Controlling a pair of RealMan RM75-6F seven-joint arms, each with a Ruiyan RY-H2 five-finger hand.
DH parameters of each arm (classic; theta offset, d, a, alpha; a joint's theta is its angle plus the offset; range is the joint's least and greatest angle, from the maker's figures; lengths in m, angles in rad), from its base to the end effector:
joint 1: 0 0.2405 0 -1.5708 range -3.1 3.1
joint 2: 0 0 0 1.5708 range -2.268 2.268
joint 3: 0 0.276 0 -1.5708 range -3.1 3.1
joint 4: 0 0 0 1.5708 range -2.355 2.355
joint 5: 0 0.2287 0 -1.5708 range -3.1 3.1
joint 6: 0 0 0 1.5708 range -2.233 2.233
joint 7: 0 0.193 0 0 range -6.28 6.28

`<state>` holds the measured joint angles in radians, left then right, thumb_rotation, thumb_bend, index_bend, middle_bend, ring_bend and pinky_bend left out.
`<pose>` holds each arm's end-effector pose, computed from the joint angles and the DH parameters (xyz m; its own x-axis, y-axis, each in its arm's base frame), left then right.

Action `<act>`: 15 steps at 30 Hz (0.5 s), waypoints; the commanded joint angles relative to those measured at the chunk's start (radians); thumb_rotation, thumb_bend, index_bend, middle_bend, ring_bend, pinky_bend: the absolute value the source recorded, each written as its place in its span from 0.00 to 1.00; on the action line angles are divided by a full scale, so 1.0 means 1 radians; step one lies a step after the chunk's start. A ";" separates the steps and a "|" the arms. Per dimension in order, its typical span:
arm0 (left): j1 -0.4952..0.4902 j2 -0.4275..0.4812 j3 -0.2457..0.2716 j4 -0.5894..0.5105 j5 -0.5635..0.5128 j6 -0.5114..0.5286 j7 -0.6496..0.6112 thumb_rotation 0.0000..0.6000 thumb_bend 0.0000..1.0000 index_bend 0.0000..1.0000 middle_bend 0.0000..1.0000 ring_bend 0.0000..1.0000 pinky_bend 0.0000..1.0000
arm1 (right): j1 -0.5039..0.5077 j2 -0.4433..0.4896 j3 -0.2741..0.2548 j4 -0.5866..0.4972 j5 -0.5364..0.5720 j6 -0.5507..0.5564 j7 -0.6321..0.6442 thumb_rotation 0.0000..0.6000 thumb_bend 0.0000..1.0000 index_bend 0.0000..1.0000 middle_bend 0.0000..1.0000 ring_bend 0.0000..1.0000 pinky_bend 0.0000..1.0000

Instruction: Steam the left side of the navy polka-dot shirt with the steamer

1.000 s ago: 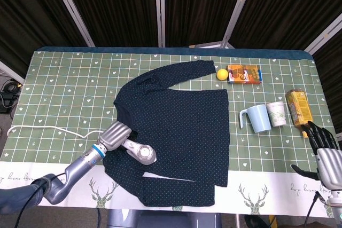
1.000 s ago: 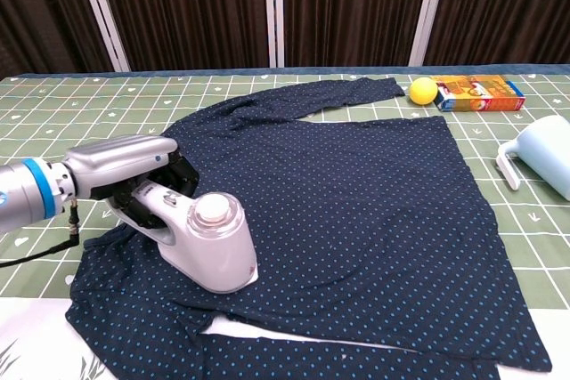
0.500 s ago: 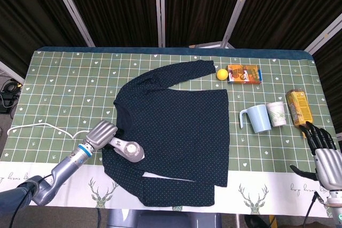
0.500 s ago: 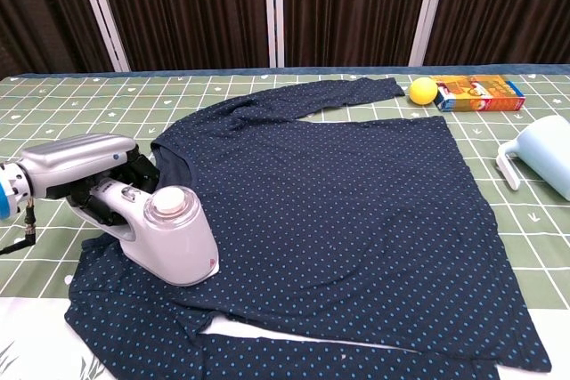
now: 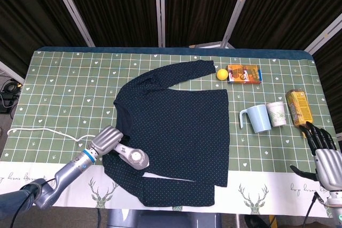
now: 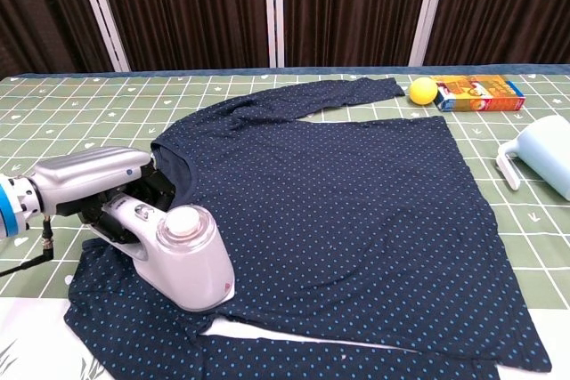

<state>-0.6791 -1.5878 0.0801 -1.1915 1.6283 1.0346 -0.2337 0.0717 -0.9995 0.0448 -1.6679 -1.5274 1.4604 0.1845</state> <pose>-0.2097 0.3498 -0.0859 0.4456 0.3806 0.8103 0.7966 -0.5816 -0.1649 -0.3335 -0.2271 0.1786 0.2842 -0.0371 0.9580 -0.9587 -0.0183 0.2837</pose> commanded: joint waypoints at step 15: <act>0.000 0.020 0.019 -0.064 0.030 0.009 0.032 1.00 0.00 0.88 0.81 0.81 1.00 | -0.003 0.004 -0.002 -0.003 -0.006 0.006 0.004 1.00 0.00 0.00 0.00 0.00 0.00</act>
<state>-0.6793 -1.5685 0.0993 -1.2552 1.6588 1.0429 -0.2026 0.0686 -0.9953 0.0425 -1.6711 -1.5340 1.4667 0.1887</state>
